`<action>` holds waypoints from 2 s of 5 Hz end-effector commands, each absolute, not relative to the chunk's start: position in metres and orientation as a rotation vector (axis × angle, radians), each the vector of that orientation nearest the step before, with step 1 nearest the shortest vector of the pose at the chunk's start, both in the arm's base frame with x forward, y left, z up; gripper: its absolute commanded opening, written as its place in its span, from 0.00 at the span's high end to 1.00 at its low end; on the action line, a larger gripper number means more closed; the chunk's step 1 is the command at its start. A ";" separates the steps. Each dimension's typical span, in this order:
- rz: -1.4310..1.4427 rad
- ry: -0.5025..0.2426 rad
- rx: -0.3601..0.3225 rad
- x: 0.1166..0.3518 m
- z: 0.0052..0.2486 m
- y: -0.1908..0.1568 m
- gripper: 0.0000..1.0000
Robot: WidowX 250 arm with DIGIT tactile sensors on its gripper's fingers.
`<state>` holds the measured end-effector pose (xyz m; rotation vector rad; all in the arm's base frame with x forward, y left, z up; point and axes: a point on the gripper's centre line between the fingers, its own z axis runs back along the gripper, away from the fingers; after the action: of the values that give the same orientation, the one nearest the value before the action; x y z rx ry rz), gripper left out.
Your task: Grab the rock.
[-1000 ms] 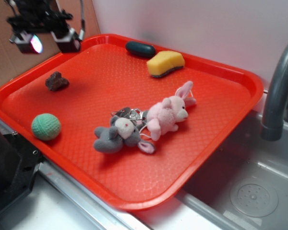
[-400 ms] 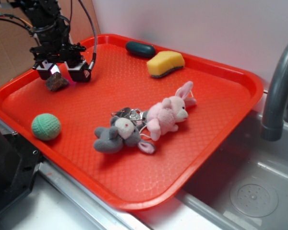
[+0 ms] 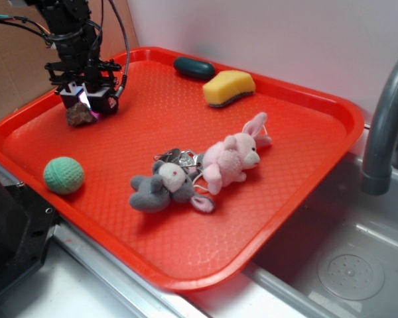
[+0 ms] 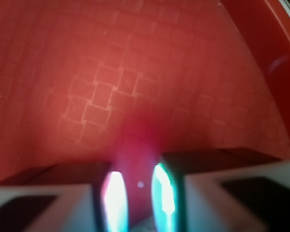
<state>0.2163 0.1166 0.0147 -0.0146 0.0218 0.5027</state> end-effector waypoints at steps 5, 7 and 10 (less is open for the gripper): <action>0.475 0.053 0.014 0.210 0.027 0.123 0.00; 0.457 -0.093 0.081 0.161 0.080 0.096 0.00; 0.333 -0.051 0.094 0.178 0.030 0.102 0.00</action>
<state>0.1733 0.0958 0.0197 0.0869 -0.0087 0.3388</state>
